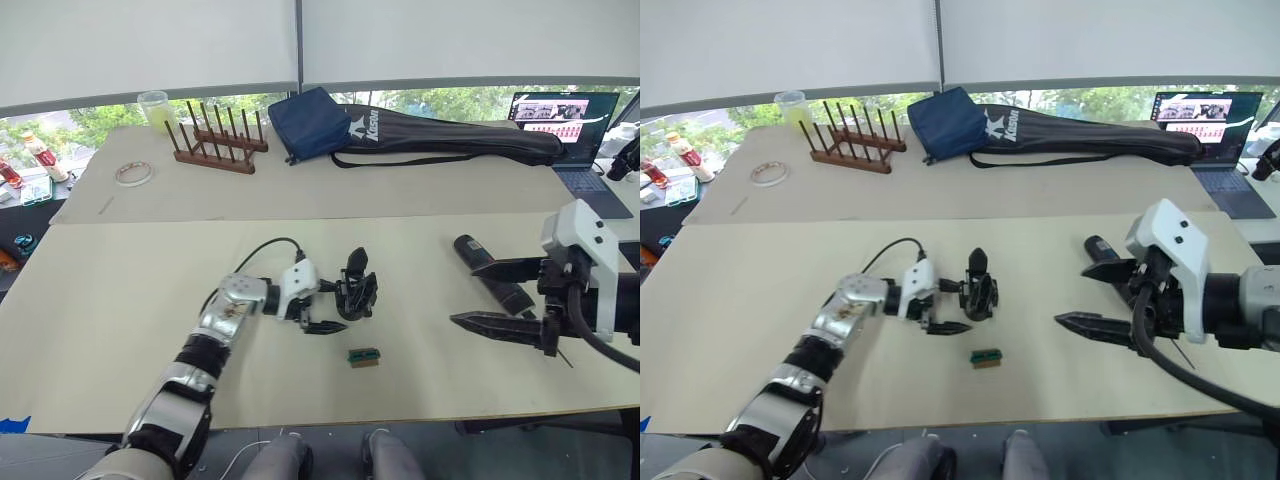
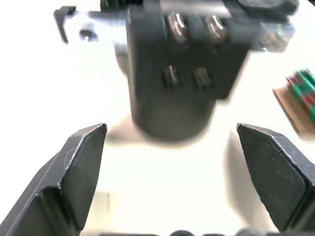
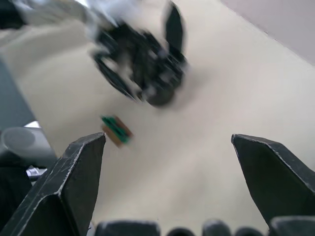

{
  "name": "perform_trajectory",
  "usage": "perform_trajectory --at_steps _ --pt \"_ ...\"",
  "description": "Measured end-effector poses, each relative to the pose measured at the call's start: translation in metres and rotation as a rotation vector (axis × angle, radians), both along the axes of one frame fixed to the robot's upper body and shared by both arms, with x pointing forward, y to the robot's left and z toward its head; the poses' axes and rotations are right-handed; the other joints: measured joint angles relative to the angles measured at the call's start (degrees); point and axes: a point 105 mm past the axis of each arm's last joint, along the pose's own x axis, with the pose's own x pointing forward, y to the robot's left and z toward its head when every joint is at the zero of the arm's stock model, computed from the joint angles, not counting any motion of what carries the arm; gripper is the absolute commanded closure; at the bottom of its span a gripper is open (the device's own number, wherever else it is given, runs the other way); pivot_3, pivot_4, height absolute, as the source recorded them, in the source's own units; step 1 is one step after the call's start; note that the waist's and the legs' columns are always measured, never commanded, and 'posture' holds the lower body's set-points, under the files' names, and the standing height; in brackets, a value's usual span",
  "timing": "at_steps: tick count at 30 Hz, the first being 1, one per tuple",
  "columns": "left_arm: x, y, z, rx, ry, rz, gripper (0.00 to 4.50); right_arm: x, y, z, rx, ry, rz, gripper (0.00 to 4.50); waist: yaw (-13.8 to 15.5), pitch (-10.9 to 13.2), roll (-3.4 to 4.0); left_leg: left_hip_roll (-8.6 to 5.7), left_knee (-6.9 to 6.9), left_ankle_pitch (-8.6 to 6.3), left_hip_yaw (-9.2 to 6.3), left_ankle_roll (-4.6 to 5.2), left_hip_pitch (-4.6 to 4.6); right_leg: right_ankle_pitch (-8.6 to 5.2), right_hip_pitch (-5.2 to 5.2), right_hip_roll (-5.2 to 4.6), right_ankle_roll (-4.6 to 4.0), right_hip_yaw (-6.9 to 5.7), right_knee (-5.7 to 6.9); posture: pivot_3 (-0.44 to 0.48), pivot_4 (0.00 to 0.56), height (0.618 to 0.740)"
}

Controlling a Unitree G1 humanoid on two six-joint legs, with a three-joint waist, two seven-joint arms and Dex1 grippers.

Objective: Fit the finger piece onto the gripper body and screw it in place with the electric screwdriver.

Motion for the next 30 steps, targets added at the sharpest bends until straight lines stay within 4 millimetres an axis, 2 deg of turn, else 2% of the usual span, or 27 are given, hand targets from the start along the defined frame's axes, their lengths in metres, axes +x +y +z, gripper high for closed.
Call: perform_trajectory --at_steps 4,6,7,10,15,18,21,24,28,30 --pt "-0.015 0.017 0.018 0.019 0.026 -0.048 0.04 0.015 -0.017 0.007 -0.033 -0.023 -0.09 0.0 -0.01 0.12 0.08 -0.03 0.03 0.0 0.02 0.01 -0.06 0.0 -0.05 -0.01 0.0 0.0 -0.02 0.0 0.15 0.74" --pt "-0.019 0.022 0.046 -0.003 0.034 -0.072 0.04 0.028 -0.03 0.014 -0.049 -0.039 -0.172 0.0 0.05 0.18 0.12 -0.04 0.05 0.0 0.02 0.01 -0.1 0.01 -0.07 -0.02 -0.01 -0.02 -0.06 0.0 0.15 0.74" --pt "-0.022 0.022 0.069 -0.024 0.015 -0.092 0.04 0.034 -0.04 0.015 -0.075 -0.029 -0.229 0.0 0.27 0.19 0.13 -0.04 0.05 0.0 0.0 0.01 -0.1 0.01 -0.05 -0.02 -0.01 -0.06 -0.08 0.0 0.15 0.74" --pt "-0.036 0.025 0.108 -0.016 -0.033 -0.161 0.04 0.045 -0.063 0.004 -0.145 0.045 -0.337 0.0 0.0 0.19 0.23 -0.04 -0.01 -0.02 0.05 0.02 -0.06 0.01 -0.06 0.0 0.0 -0.09 -0.13 0.0 0.15 0.74" --pt "-0.059 0.021 0.118 0.003 -0.002 -0.241 0.04 0.071 -0.094 -0.015 -0.148 0.159 -0.518 0.0 -0.9 0.3 0.42 -0.01 -0.29 0.01 0.16 -0.02 -0.04 0.0 -0.19 0.0 -0.01 -0.04 -0.19 0.0 0.15 0.74" --pt "-0.064 0.018 0.123 -0.017 0.03 -0.254 0.04 0.086 -0.09 -0.026 -0.128 0.206 -0.536 0.0 -1.24 0.34 0.45 0.02 -0.4 0.08 0.18 -0.11 -0.05 0.0 -0.27 0.01 -0.02 0.02 -0.16 0.0 0.15 0.74" --pt "-0.067 0.013 0.127 -0.031 0.02 -0.261 0.04 0.097 -0.082 -0.046 -0.136 0.276 -0.529 0.0 -1.27 0.35 0.45 0.02 -0.4 0.09 0.16 -0.13 -0.07 0.0 -0.3 0.01 -0.03 0.05 -0.12 0.0 0.15 0.74" --pt "-0.07 0.011 0.131 -0.047 0.014 -0.274 0.04 0.101 -0.086 -0.065 -0.173 0.344 -0.55 0.0 -0.82 0.35 0.46 -0.03 -0.36 0.09 0.16 -0.12 -0.11 0.0 -0.31 -0.01 -0.03 0.02 -0.15 0.0 0.15 0.74" --pt "-0.068 0.009 0.137 -0.054 -0.004 -0.263 0.04 0.109 -0.096 -0.077 -0.242 0.356 -0.548 0.0 -0.6 0.35 0.46 -0.06 -0.33 0.09 0.16 -0.11 -0.12 0.0 -0.31 0.0 -0.03 -0.08 -0.17 0.0 0.15 0.74" --pt "-0.065 0.01 0.138 -0.055 -0.021 -0.253 0.0 0.111 -0.099 -0.084 -0.266 0.37 -0.526 0.51 -0.71 0.35 0.46 -0.04 -0.34 0.09 0.17 -0.11 -0.11 0.0 -0.32 0.01 -0.03 -0.11 -0.16 0.0 0.15 0.74"
